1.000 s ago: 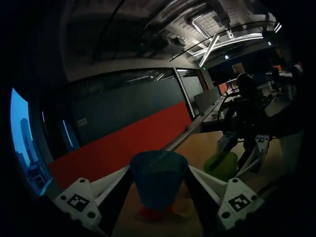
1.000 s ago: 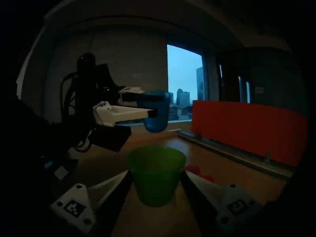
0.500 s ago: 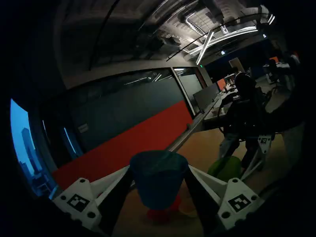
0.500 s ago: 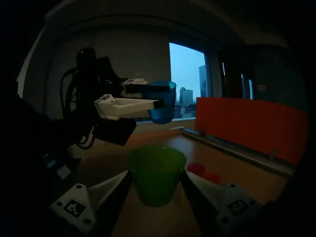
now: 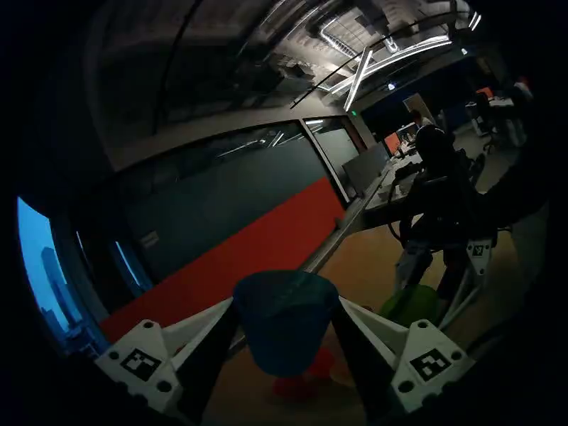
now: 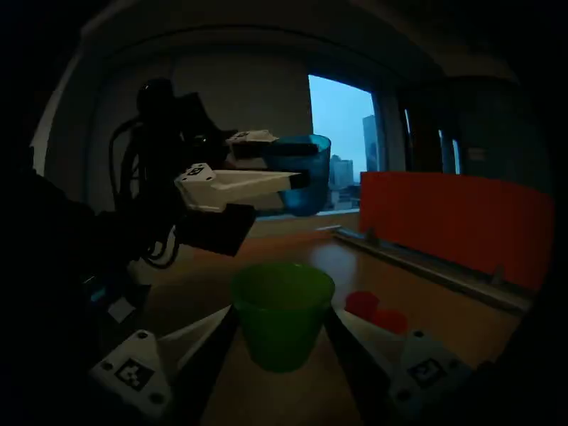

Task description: Pour water

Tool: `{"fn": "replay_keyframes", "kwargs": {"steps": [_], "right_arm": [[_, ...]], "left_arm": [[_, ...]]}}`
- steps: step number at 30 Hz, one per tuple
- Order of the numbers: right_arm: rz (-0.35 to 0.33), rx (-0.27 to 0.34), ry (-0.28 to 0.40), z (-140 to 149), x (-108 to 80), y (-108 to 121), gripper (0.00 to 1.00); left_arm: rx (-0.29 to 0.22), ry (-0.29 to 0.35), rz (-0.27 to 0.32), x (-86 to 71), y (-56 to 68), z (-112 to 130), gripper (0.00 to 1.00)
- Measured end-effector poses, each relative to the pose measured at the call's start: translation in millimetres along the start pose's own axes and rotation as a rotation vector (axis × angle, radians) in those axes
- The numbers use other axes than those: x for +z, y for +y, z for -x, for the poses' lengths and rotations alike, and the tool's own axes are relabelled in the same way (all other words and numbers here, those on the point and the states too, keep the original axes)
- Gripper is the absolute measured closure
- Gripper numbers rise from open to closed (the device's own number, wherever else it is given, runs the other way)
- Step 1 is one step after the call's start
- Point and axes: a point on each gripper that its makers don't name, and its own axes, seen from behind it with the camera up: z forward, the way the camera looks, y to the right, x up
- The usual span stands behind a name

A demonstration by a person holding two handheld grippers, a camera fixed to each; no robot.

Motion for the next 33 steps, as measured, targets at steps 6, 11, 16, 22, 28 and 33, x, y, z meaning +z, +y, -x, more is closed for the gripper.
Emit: {"fn": "replay_keyframes", "kwargs": {"steps": [6,11,16,22,28,33], "right_arm": [[-0.009,0.001,0.000,1,2.6,-1,0.01],[-0.015,0.002,0.001,1,5.8,-2,0.01],[-0.022,0.003,0.003,2,9.9,-4,0.01],[-0.032,0.006,0.007,2,14.4,-6,0.01],[-0.040,0.008,0.010,1,17.2,-8,0.01],[-0.040,0.008,0.011,0,18.3,-8,0.01]], "left_arm": [[0.033,0.008,-0.001,0.5,-0.7,-3,0.15],[0.048,0.008,-0.003,0.9,-1.9,-6,0.15],[0.072,0.012,0.000,0.8,-2.3,-10,0.15],[0.107,0.012,-0.001,-0.6,-2.1,-13,0.15],[0.133,0.013,0.001,-2.1,-0.5,-16,0.15],[0.162,0.016,0.002,-4.4,1.1,-18,0.15]]}}
